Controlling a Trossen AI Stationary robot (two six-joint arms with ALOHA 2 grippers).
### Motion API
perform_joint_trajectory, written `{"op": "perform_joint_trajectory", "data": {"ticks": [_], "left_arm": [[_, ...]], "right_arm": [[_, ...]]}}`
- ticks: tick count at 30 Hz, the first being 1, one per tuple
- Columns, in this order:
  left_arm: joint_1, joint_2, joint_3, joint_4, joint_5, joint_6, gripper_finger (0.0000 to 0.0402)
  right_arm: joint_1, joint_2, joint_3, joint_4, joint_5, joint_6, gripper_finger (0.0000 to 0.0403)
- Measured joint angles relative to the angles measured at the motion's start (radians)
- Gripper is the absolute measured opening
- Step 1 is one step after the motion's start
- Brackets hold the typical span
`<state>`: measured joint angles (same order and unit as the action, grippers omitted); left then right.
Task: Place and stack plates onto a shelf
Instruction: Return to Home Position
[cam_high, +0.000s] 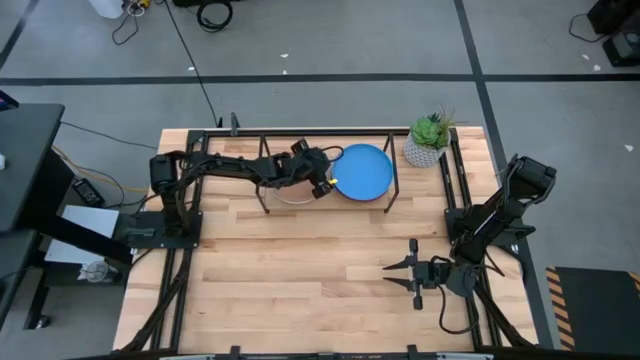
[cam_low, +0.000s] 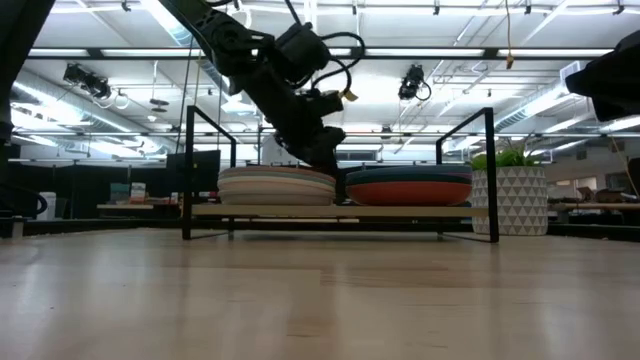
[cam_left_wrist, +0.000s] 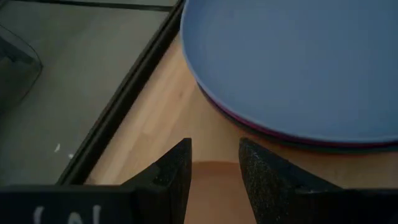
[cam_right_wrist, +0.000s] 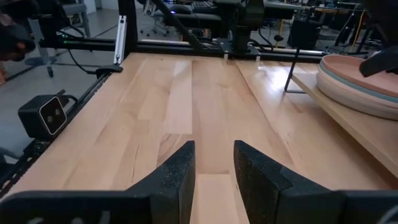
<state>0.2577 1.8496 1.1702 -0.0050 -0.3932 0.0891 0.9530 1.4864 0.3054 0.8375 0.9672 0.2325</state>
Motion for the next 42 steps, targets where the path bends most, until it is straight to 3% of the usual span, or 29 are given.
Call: {"op": "perform_joint_trajectory", "data": {"ticks": [6, 16, 20, 24, 34, 42], "left_arm": [[-0.033, -0.081, 0.000, 0.059, -0.010, 0.060, 0.0141], [-0.200, -0.269, -0.002, 0.048, 0.030, 0.136, 0.0141], [-0.253, -0.325, -0.129, 0.120, 0.028, 0.130, 0.0141], [-0.294, -0.405, -0.276, 0.231, 0.028, 0.114, 0.0141], [-0.344, -0.677, -0.545, 0.344, 0.011, 0.046, 0.0141], [-0.342, -0.835, -0.679, 0.394, -0.012, 0.022, 0.0141]], "right_arm": [[0.000, 0.000, 0.000, 0.001, 0.007, -0.014, 0.0117], [0.007, 0.000, 0.000, 0.045, 0.009, -0.110, 0.0117], [0.009, -0.017, 0.000, 0.171, 0.033, -0.212, 0.0117], [-0.015, -0.057, -0.022, 0.183, -0.121, -0.237, 0.0117], [-0.163, -0.356, -0.214, 0.197, -0.271, -0.234, 0.0117], [-0.181, -0.598, -0.295, 0.102, -0.282, -0.243, 0.0117]]}}
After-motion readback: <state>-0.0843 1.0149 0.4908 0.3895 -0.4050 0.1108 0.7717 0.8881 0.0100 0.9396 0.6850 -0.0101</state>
